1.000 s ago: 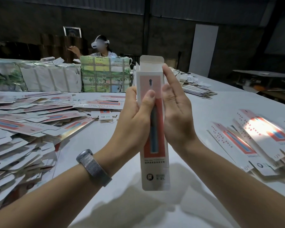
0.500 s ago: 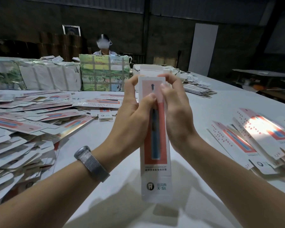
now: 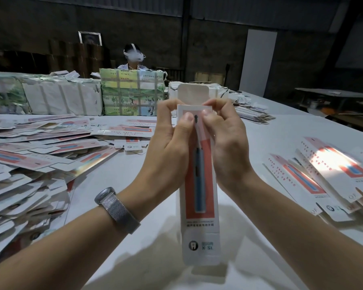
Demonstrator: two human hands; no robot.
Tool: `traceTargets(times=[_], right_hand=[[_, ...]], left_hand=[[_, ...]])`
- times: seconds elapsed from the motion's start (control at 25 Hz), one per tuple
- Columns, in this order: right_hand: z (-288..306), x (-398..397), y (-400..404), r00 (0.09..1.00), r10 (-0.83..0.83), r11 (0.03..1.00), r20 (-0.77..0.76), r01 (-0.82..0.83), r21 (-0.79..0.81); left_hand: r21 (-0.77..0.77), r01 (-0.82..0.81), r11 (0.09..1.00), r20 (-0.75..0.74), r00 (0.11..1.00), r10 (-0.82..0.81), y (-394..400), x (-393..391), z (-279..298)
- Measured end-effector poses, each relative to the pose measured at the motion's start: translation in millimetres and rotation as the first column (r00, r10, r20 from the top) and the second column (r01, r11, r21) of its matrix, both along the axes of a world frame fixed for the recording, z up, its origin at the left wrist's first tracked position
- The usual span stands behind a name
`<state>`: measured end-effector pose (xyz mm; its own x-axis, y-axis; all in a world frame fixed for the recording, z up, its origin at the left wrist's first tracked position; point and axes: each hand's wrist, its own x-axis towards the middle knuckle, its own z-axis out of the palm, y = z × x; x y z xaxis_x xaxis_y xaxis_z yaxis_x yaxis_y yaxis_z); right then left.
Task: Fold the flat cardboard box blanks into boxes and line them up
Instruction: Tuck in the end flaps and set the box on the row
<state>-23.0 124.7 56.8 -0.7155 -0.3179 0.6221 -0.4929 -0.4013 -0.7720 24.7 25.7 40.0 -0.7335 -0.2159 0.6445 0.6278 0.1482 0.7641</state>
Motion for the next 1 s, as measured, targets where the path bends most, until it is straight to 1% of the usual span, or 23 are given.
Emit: traceTargets(times=[0.08,0.16,0.28,0.44,0.6,0.68,0.88,1.0], right_hand=[[0.4,-1.1,0.9,0.999,0.032,0.999,0.041,-0.031,-0.024],[1.4,-3.5,2.2,0.998,0.027,0.998,0.053,-0.024,-0.052],[4.0,-4.0,3.5,0.998,0.038,0.996,0.055,-0.034,-0.085],[4.2,2.0,1.9,0.995,0.054,0.994,0.089,-0.045,-0.098],[1.9,6.0,-0.7,0.992,-0.002,0.998,0.124,0.010,-0.069],[2.6,3.9,0.1,0.989,0.010,0.996,0.148,0.003,-0.091],[1.6,0.6,0.1,0.996,-0.046,0.999,0.070,0.047,-0.004],[4.6,-1.5,1.2,0.997,-0.026,0.999,0.073,0.028,-0.019]], left_hand=[[-0.006,0.009,1.000,0.013,1.000,-0.009,-0.3,-0.5,-1.3],[-0.013,0.038,0.999,0.012,0.999,-0.038,0.1,-0.6,-3.1],[-0.009,0.077,0.997,-0.041,0.996,-0.077,1.0,-0.5,-4.6],[0.016,0.058,0.998,-0.039,0.998,-0.057,1.6,-2.9,-6.3],[-0.031,-0.024,0.999,-0.023,0.999,0.023,4.0,-4.2,-7.5],[-0.051,-0.048,0.998,-0.020,0.999,0.047,3.7,-3.9,-6.4],[-0.146,-0.063,0.987,-0.041,0.997,0.058,-0.1,-0.3,-4.1],[-0.220,-0.106,0.970,-0.036,0.994,0.100,-2.4,-1.5,-4.4]])
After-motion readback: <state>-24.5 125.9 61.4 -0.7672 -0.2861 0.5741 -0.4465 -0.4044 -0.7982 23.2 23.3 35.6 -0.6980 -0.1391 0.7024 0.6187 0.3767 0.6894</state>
